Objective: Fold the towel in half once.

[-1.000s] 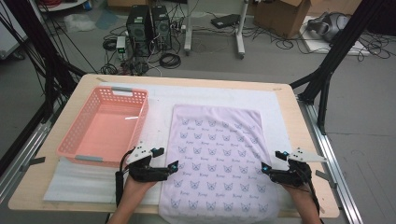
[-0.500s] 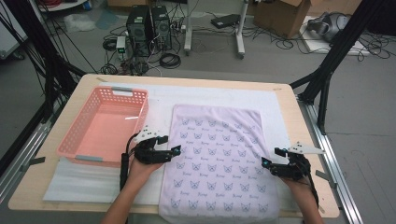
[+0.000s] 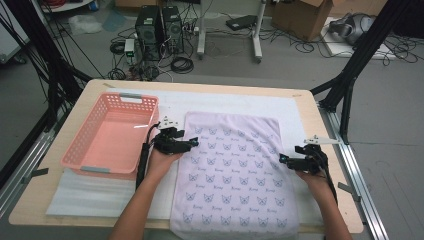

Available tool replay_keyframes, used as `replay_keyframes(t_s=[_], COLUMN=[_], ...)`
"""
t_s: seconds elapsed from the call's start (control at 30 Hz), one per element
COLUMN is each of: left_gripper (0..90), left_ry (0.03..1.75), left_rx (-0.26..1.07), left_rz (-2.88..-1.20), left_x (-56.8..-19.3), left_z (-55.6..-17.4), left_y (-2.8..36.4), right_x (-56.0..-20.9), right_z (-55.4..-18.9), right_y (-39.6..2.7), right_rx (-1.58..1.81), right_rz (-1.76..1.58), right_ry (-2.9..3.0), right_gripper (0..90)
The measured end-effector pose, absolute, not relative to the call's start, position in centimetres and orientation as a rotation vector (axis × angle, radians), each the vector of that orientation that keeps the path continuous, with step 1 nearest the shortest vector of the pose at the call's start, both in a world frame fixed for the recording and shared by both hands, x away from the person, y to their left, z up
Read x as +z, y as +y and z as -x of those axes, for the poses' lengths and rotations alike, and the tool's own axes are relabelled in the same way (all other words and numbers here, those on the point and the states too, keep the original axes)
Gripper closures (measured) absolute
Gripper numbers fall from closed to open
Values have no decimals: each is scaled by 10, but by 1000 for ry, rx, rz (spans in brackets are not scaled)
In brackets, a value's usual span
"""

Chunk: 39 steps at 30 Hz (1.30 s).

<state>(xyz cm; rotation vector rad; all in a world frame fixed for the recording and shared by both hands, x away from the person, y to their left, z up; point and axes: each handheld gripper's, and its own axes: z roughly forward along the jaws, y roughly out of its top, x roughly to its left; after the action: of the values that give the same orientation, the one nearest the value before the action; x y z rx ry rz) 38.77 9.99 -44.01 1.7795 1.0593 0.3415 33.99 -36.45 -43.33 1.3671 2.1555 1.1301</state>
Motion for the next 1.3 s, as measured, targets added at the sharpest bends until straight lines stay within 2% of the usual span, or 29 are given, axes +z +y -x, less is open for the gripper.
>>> replay_keyframes(t_s=[0.27,0.4,0.53,0.57,0.67,0.73,0.83,0.87,1.0,1.07,1.1,1.2,1.3], left_gripper=[333,332,335,335,339,390,432,460,656,753,845,864,868], left_ry=[1148,1197,1216,1217,1195,1165,1148,1137,1098,1099,1103,1156,1213], left_rx=[338,338,382,392,437,508,524,520,490,432,413,393,460], left_rz=[-1829,-1819,-1875,-1882,-1920,-1979,-1995,-1994,-2012,-1994,-1987,-1949,-1835], left_x=[-448,-451,-450,-450,-450,-450,-450,-450,-448,-449,-449,-448,-443], left_z=[-407,-412,-415,-416,-415,-413,-412,-411,-409,-409,-409,-410,-411], left_y=[103,106,102,100,97,93,90,90,86,87,86,88,91], right_x=[-424,-430,-438,-439,-442,-441,-440,-439,-437,-436,-436,-436,-435], right_z=[-370,-382,-390,-392,-395,-398,-400,-399,-399,-399,-400,-402,-407], right_y=[-357,-355,-352,-352,-350,-347,-338,-336,-329,-328,-328,-330,-332], right_rx=[1101,1105,1057,1042,1000,974,888,876,868,880,889,909,882], right_rz=[-1365,-1414,-1448,-1455,-1454,-1458,-1406,-1397,-1380,-1406,-1415,-1437,-1393], right_ry=[2183,2203,2200,2199,2193,2193,2207,2211,2248,2256,2260,2255,2245], right_gripper=[229,262,277,289,412,441,480,544,726,811,824,850,856])
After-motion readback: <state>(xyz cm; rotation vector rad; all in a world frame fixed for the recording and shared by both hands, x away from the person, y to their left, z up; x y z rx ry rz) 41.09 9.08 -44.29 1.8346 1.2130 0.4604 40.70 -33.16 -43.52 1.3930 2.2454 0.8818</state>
